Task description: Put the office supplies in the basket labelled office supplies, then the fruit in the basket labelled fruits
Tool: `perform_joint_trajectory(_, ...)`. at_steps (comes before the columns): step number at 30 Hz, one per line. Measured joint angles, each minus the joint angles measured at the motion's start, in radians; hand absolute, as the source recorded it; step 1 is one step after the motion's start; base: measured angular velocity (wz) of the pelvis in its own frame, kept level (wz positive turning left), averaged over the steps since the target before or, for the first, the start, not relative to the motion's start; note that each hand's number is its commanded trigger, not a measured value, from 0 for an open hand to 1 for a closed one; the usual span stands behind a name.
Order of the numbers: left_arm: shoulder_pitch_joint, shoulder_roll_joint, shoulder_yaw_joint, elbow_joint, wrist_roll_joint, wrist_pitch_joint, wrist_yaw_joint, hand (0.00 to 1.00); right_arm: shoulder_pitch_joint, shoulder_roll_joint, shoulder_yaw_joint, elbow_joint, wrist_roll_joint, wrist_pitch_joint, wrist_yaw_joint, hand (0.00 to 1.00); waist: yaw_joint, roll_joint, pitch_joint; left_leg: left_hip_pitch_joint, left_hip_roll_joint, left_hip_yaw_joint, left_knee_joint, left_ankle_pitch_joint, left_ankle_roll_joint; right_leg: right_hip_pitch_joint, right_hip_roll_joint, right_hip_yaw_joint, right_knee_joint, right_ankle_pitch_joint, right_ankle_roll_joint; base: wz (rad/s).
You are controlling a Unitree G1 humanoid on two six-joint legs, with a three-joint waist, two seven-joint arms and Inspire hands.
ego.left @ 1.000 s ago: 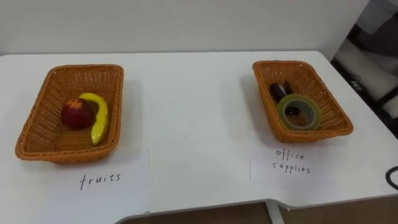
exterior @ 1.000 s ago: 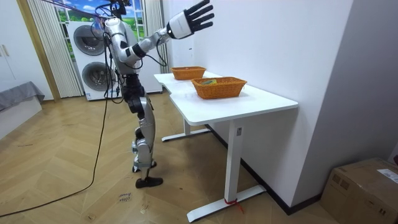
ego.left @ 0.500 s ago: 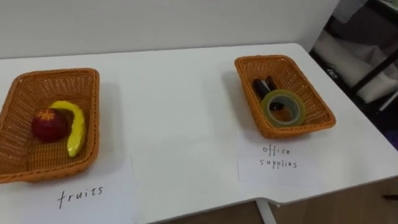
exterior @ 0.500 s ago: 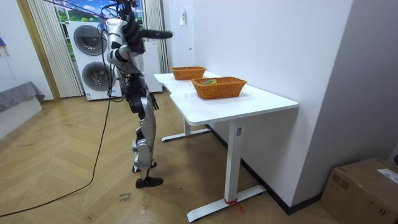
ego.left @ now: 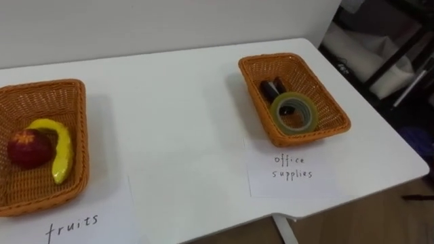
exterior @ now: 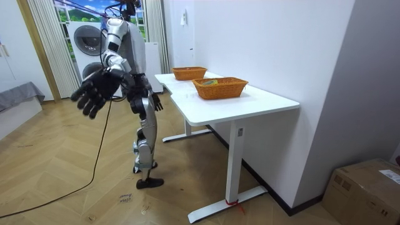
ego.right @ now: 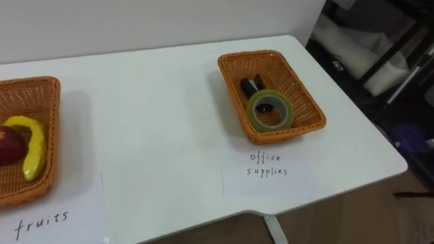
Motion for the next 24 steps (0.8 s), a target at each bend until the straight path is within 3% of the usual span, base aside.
perform_joint_trajectory(6,-0.005,0.0,0.03,-0.028,0.002,0.0,0.001,0.0,0.032,0.057,-0.024,0.249,0.12,-0.016,0.044,0.0,0.002,0.007,-0.0012,0.001,0.002,-0.001,-0.006,-0.002,-0.003,0.001,0.003,0.004,-0.001,-0.003,-0.002,0.0)
perform_joint_trajectory(7,-0.011,-0.001,0.029,-0.026,0.0,0.0,0.001,0.0,0.034,0.077,-0.024,0.316,0.117,-0.018,0.059,0.0,0.006,0.012,0.0003,0.0,0.003,0.0,-0.006,-0.002,-0.003,0.001,0.004,0.007,0.0,-0.003,-0.003,0.0)
perform_joint_trajectory(10,-0.015,-0.023,0.024,-0.021,0.0,0.001,-0.007,0.0,0.06,0.154,-0.005,0.39,0.115,-0.015,0.102,0.0,0.009,0.029,-0.0051,0.001,0.003,0.003,-0.004,-0.004,-0.005,-0.001,0.005,0.012,0.0,-0.004,-0.003,-0.05)
perform_joint_trajectory(14,-0.014,-0.028,0.024,-0.004,-0.002,0.003,-0.024,0.0,0.081,0.212,0.037,0.472,0.138,-0.012,0.155,0.0,0.016,0.049,-0.0044,0.003,0.003,-0.001,-0.002,-0.004,-0.005,0.0,0.005,0.013,0.0,-0.006,-0.004,-0.01)
perform_joint_trajectory(17,-0.025,-0.029,0.022,0.041,0.001,0.004,-0.027,0.0,0.088,0.239,0.103,0.576,0.16,-0.012,0.238,0.0,0.027,0.059,-0.0039,0.013,0.002,-0.004,-0.002,-0.005,-0.006,0.005,0.003,0.011,0.002,-0.013,-0.004,0.03)
perform_joint_trajectory(21,-0.018,-0.03,0.008,0.086,0.0,0.003,-0.048,0.0,0.073,0.27,0.24,0.68,0.153,0.035,0.404,0.0,0.034,0.065,-0.0034,0.022,0.002,-0.01,-0.002,-0.006,-0.007,0.014,-0.004,0.008,0.0,-0.017,-0.003,0.05)
perform_joint_trajectory(24,-0.029,-0.032,0.008,0.102,0.003,0.003,-0.048,0.0,0.057,0.272,0.333,0.71,0.071,0.054,0.527,0.0,0.068,0.075,-0.0037,0.022,0.001,-0.01,0.0,-0.009,-0.006,0.014,-0.006,-0.003,-0.001,-0.018,-0.004,0.0)
